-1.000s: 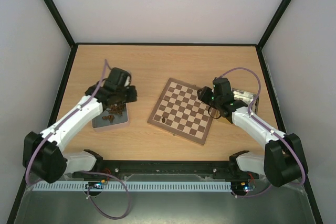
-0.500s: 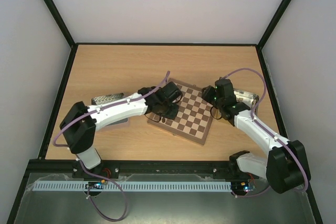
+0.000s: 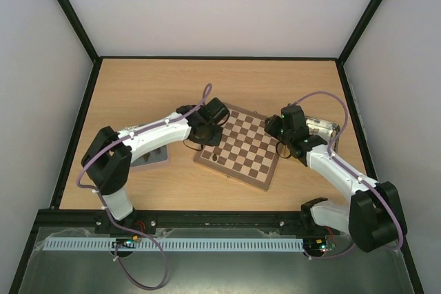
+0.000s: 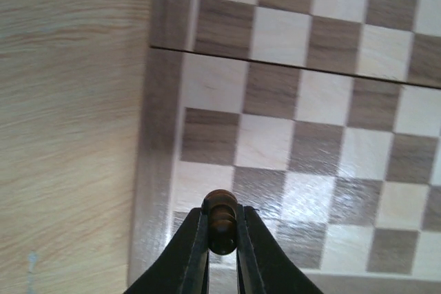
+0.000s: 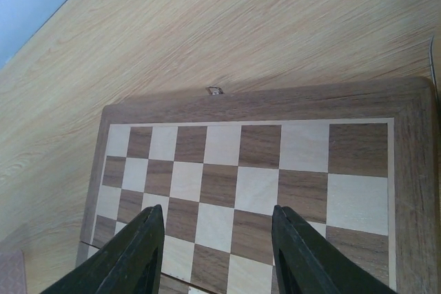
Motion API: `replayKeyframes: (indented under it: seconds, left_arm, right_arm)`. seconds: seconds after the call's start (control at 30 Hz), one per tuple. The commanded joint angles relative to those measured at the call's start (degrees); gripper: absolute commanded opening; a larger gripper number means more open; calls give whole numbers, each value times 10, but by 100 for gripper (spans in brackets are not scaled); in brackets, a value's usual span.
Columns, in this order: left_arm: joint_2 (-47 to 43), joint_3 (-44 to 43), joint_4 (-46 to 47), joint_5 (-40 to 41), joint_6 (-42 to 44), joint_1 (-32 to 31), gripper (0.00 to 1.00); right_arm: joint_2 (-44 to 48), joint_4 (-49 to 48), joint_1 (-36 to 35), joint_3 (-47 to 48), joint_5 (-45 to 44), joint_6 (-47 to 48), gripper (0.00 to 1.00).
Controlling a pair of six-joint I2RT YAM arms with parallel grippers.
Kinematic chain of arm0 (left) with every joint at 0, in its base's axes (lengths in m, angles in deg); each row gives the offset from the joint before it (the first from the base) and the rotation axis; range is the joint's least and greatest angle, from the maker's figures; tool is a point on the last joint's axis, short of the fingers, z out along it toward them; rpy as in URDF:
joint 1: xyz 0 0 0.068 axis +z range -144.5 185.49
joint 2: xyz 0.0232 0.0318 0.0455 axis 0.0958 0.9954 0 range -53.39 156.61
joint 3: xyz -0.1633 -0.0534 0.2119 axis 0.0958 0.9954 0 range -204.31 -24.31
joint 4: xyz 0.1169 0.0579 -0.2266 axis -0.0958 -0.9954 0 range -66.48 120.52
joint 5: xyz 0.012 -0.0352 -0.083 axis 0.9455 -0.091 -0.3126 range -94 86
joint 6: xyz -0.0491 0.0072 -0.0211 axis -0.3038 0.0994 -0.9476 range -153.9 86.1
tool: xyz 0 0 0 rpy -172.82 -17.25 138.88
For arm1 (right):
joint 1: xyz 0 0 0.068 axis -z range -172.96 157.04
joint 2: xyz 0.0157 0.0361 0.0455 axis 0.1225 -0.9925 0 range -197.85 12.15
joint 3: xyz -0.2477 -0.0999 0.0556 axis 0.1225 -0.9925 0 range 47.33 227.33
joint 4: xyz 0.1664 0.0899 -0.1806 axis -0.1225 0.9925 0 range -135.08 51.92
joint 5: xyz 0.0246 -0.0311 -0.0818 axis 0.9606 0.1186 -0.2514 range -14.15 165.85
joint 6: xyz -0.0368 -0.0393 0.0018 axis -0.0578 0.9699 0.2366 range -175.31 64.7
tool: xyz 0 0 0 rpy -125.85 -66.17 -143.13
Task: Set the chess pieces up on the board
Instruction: Place the chess piece on the chessboard.
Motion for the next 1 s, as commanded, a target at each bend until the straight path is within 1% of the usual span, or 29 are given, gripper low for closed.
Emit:
replayKeyframes:
  seconds: [0.0,0.23,0.33,0.4,0.47,0.53,0.6,0.83,0.97]
  left_arm:
    - [20,16,-8,11,-4,14,11]
    - [46,48,23,7,2,21,11]
    - [57,46,24,9,3,21,11]
    - [59,45,22,12,3,21,17]
    - [56,42,21,13,3,21,26]
    - [51,41,21,14,2,21,33]
    - [47,41,23,12,2,22,37]
    - [42,37,24,13,1,22,38]
    - [10,37,16,30,-7,27,40]
  right_arm:
    - [-12,-15,-2,-3,-8,-1,43]
    - [-23,-20,-2,-4,-2,-2,43]
    - [-26,-19,-2,-4,0,-2,43]
    - [-26,-20,-2,-3,1,-2,43]
    - [-26,-19,-2,-3,1,-3,43]
    - [-26,-19,-2,-3,2,-4,43]
    - [-26,-21,-2,-3,2,-4,43]
    - [-25,-19,-2,-4,4,-4,43]
    - [-22,-18,-2,-3,5,-3,43]
